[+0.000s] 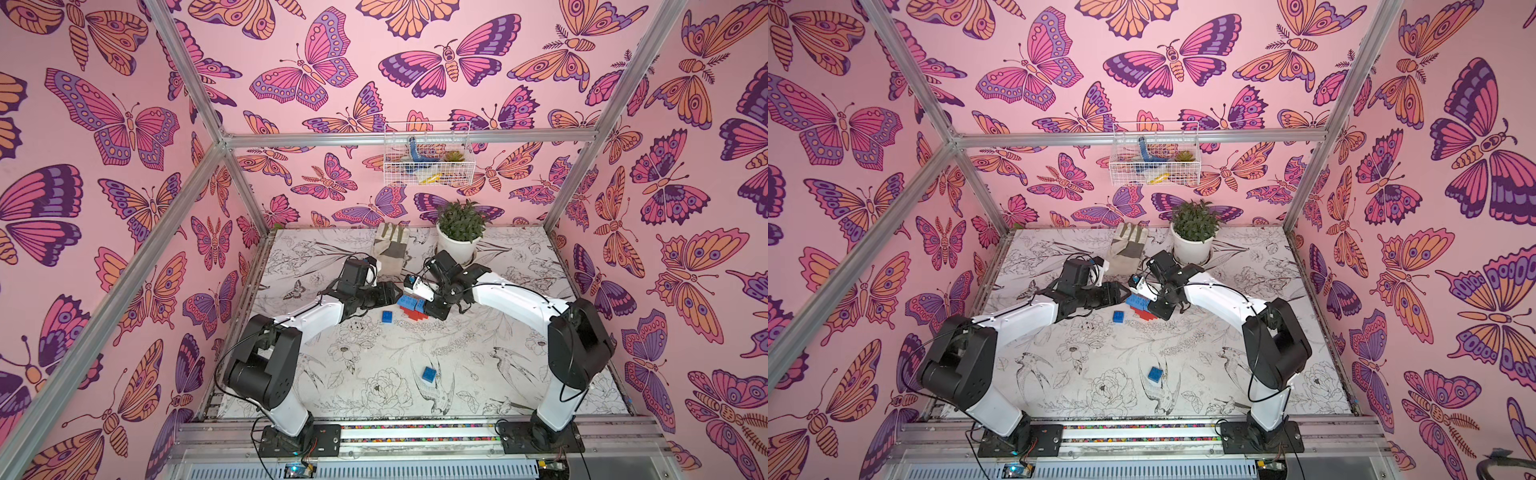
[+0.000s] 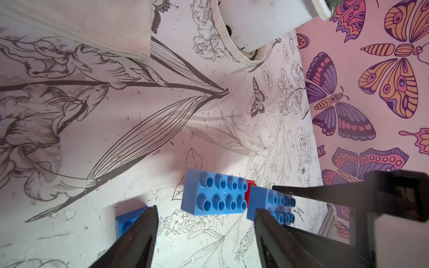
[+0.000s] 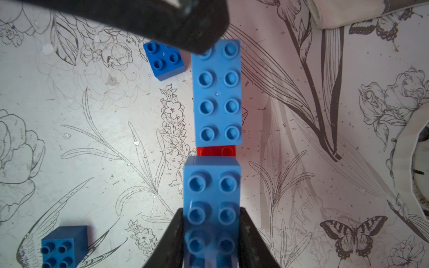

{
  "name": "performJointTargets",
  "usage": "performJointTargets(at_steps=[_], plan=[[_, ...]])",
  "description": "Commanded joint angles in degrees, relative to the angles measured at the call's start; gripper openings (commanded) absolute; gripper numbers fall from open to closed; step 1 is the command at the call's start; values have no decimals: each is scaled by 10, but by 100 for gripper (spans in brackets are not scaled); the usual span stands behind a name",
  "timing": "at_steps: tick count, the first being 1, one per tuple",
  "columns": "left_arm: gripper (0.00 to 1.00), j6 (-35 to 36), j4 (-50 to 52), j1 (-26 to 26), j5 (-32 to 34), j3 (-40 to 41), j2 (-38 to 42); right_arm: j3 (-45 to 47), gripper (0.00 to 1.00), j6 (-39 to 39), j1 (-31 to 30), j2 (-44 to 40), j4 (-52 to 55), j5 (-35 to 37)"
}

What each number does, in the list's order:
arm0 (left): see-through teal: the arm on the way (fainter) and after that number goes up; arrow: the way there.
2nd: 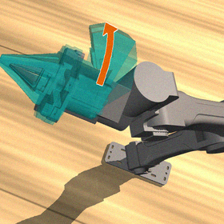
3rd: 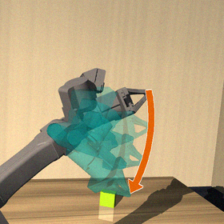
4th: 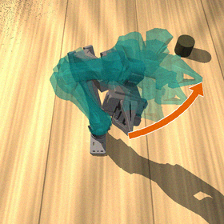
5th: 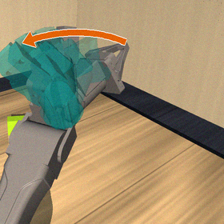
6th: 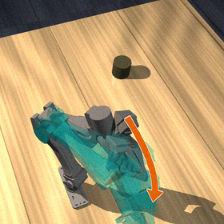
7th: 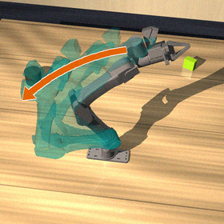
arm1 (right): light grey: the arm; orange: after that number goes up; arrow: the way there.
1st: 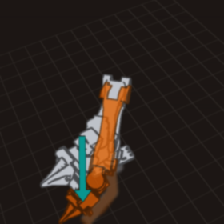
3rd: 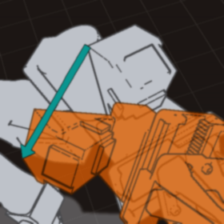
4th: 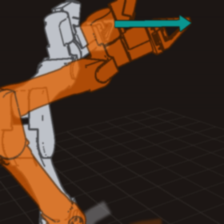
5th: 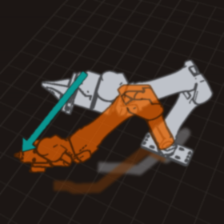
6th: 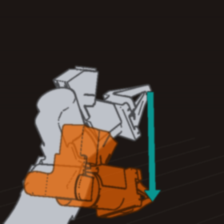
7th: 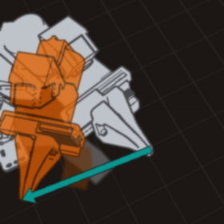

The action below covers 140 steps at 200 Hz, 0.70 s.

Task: Assemble a heart with lego
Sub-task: Assemble the lego brick with the lego brick.

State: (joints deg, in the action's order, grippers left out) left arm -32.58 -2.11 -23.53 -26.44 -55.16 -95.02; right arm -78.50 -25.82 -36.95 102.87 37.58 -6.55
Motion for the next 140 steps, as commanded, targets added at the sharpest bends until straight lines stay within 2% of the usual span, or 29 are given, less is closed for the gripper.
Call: performJointTargets(at_steps=[1, 140], plan=[[70, 10, -19, 3, -30, -11, -18, -24, 15, -16, 6, 14, 18, -12], [58, 1, -44, -1, -65, -27, -79, -43, 14, -23, 13, 45, 25, -8]])
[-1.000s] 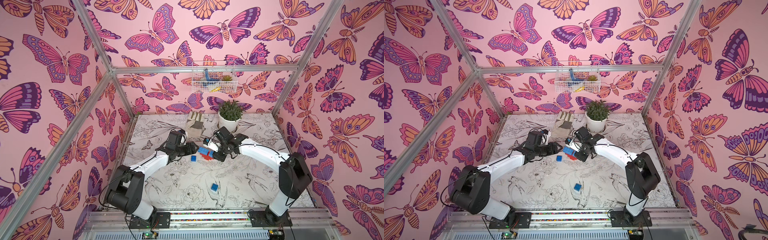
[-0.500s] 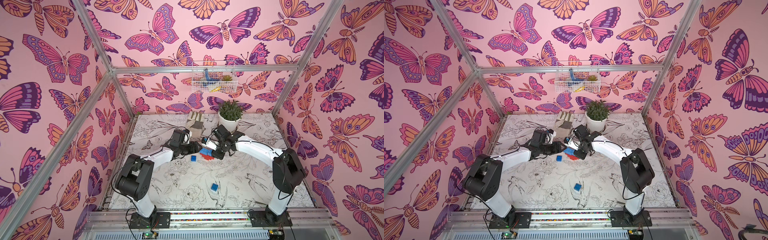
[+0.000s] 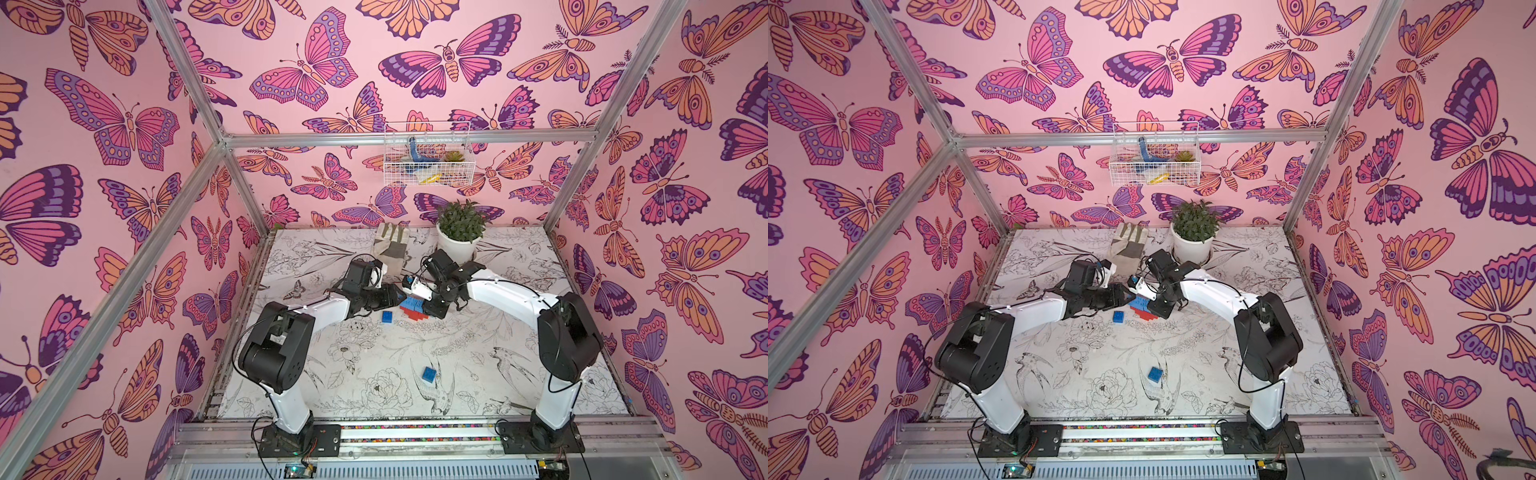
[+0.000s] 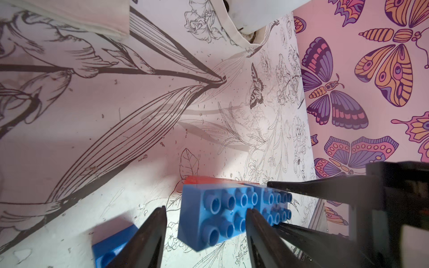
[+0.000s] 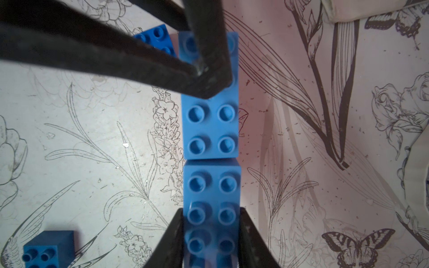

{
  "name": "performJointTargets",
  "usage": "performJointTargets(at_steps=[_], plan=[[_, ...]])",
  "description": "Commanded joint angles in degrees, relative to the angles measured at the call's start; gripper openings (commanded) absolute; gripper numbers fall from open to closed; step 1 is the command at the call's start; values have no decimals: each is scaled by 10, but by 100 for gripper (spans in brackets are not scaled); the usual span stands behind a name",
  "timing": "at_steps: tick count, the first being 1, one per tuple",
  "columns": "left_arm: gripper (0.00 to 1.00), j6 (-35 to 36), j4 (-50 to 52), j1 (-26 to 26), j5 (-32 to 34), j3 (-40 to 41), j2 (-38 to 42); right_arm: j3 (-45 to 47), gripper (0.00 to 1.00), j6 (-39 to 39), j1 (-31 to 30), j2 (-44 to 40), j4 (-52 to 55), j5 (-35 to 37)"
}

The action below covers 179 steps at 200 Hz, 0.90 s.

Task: Assemble a heart with lego
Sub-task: Assemble the lego brick with the lego brick.

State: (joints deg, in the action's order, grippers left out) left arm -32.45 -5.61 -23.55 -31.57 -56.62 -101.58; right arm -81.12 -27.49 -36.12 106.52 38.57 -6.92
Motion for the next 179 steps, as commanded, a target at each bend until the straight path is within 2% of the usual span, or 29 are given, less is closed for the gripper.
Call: performJointTargets(at_steps=[1, 98, 142, 168, 179], plan=[[58, 0, -10, -1, -13, -12, -13, -17, 14, -7, 5, 9, 15, -6], [52, -1, -12, -3, -42, -11, -32, -35, 14, -39, 6, 40, 43, -18], [50, -7, -11, -4, -46, -11, -38, -34, 15, -45, 5, 55, 56, 9], [50, -8, -12, -4, -46, -10, -35, -33, 22, -39, 6, 49, 49, 13], [50, -8, -11, -4, -44, -9, -32, -30, 30, -35, 6, 41, 40, 14]])
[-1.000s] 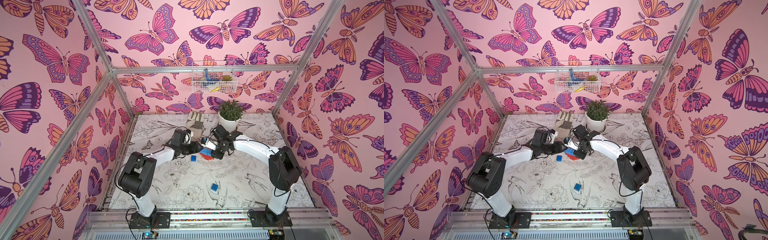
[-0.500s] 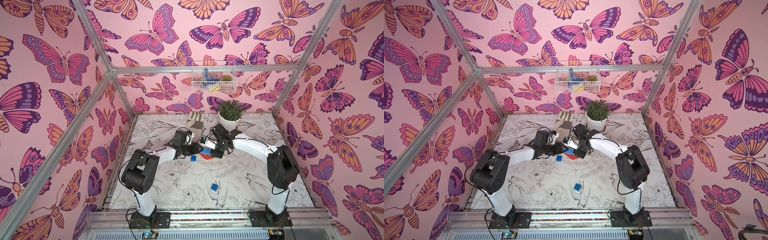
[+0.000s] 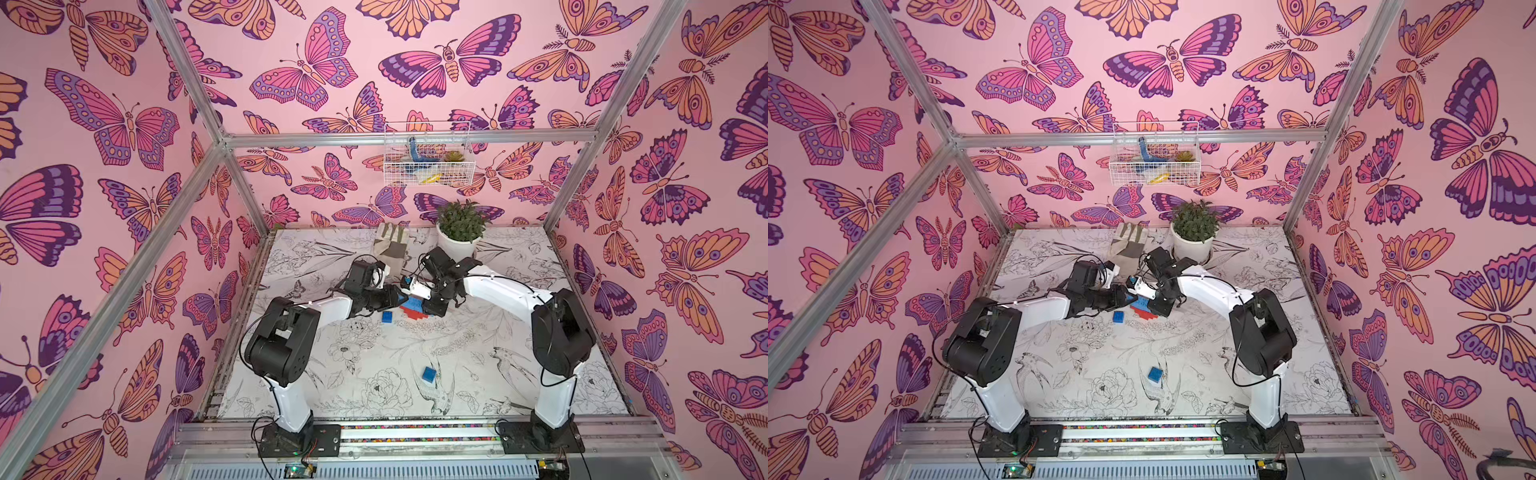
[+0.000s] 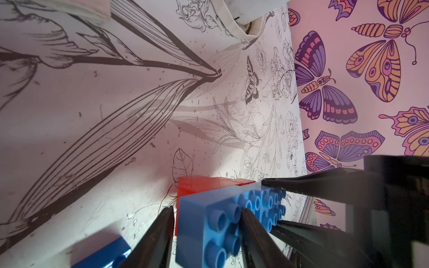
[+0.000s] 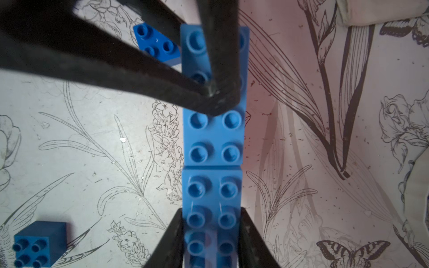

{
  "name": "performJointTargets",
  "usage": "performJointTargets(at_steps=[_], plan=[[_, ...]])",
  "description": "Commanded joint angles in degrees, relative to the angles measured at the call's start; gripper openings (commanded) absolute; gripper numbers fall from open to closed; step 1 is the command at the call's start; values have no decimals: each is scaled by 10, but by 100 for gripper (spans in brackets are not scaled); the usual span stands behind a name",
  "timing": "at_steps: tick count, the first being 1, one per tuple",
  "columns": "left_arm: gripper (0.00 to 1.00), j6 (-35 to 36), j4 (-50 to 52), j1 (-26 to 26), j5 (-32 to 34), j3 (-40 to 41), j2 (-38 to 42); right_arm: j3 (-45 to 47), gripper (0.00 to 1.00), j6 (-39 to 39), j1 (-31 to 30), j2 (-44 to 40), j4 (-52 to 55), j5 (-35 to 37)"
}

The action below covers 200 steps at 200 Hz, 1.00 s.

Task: Assemble a heart with lego
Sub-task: Assemble the lego brick with the lego brick.

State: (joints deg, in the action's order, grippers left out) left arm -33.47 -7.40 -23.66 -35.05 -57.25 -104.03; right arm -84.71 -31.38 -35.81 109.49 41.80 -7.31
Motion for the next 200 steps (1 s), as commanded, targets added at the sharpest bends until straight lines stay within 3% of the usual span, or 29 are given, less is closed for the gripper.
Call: performJointTargets(at_steps=[1, 36, 76, 109, 200], plan=[[50, 3, 6, -3, -9, -3, -7, 7, 31, 4, 3, 10, 6, 19], [50, 3, 8, -3, -5, -2, -3, 17, 47, 22, 9, -18, -21, 22], [50, -2, 7, -2, -3, -5, -3, 38, 59, 43, 27, -66, -52, -30], [50, -3, 8, -2, -8, -10, -1, 42, 62, 86, 39, -85, -81, -44], [49, -7, 7, -4, -11, -14, -4, -34, 62, 112, 36, -6, -28, -17]])
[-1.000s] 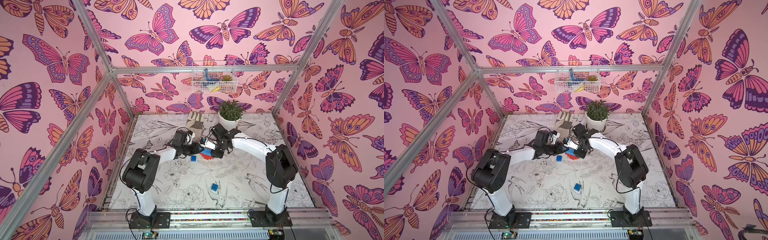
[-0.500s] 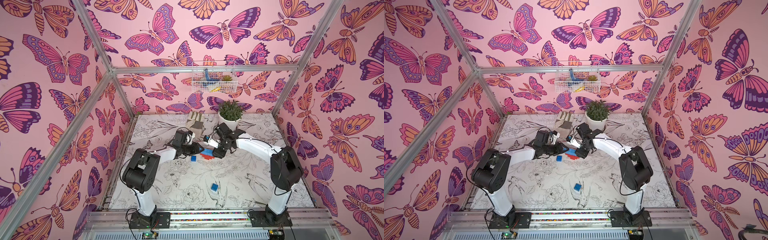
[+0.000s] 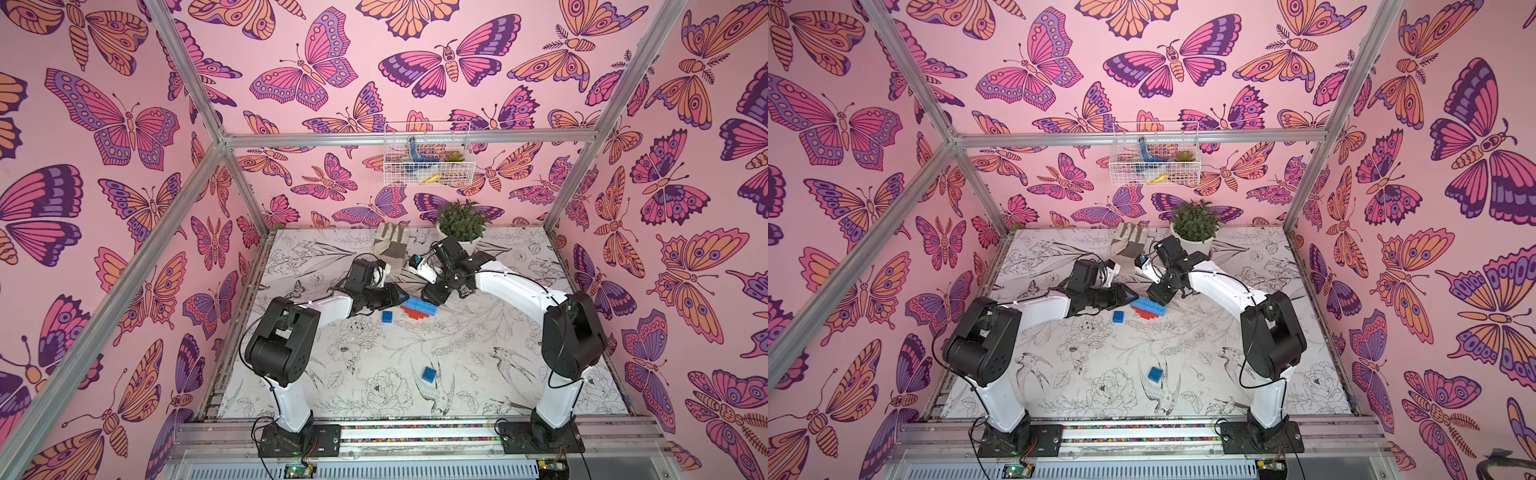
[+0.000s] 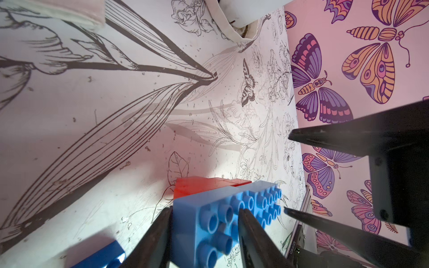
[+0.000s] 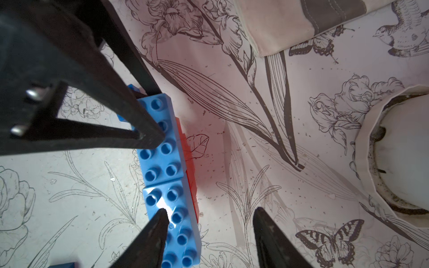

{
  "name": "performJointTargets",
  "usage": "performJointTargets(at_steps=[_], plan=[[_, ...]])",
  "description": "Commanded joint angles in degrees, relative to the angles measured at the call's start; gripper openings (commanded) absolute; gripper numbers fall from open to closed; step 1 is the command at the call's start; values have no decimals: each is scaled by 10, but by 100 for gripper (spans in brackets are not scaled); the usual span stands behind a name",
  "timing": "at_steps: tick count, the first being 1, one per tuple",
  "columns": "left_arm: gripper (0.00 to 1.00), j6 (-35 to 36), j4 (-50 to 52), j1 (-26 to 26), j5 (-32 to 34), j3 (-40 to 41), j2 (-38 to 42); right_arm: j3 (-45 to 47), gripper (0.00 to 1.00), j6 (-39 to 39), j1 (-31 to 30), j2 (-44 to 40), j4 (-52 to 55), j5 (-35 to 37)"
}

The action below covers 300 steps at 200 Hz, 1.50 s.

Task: Assemble a heart with lego
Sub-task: Assemble the lego brick with the lego brick.

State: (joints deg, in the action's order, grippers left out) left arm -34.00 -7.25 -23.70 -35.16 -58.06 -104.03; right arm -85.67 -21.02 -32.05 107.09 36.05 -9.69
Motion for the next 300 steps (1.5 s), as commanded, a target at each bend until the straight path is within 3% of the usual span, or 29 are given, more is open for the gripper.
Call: performJointTargets(at_steps=[1, 99, 165, 237, 300], plan=[[49, -2, 6, -4, -10, -6, -3, -25, 62, 8, -2, 19, 30, 7], [49, -10, 6, -4, -5, -2, -19, -3, 58, -15, -9, 52, 45, 60], [49, -9, 6, -4, -8, 4, -22, 78, 55, -56, -28, 22, -11, 81], [48, -12, 6, -5, -10, 3, -20, 63, 48, -79, -37, 65, 18, 130], [57, -8, 26, -5, 3, -19, 3, 38, 60, -50, -37, 11, -8, 71]])
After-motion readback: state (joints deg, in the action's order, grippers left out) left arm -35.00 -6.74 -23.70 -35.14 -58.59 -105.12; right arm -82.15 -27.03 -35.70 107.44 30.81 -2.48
